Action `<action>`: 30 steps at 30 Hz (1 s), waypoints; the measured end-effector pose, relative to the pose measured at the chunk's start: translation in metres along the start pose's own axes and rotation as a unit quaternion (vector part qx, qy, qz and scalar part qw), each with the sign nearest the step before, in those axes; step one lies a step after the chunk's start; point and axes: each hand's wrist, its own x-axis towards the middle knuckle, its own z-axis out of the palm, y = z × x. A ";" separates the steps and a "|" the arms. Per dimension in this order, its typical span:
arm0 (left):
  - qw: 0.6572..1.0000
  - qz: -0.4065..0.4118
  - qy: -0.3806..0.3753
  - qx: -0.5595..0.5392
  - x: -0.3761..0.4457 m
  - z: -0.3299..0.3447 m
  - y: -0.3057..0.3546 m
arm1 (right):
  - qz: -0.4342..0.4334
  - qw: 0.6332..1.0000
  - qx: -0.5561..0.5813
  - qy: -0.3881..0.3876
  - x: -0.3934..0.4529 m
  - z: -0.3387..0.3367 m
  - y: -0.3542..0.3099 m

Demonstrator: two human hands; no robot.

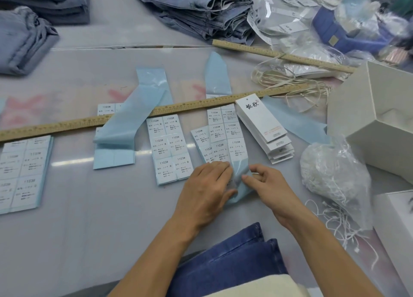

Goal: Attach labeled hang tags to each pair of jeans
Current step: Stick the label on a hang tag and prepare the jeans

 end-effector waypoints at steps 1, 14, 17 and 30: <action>1.000 0.006 0.005 0.006 0.000 0.000 0.001 | 0.003 1.000 -0.004 0.006 0.001 0.000 0.000; 0.999 0.012 0.021 0.025 -0.002 -0.008 0.006 | -0.004 1.000 -0.001 -0.013 0.000 0.002 -0.005; 0.999 0.017 0.026 0.023 -0.004 -0.008 0.008 | -0.005 0.999 0.020 -0.034 -0.002 -0.001 -0.001; 0.980 -0.103 -0.036 -0.168 -0.011 -0.007 0.009 | -0.081 0.995 -0.049 -0.045 -0.007 -0.002 0.017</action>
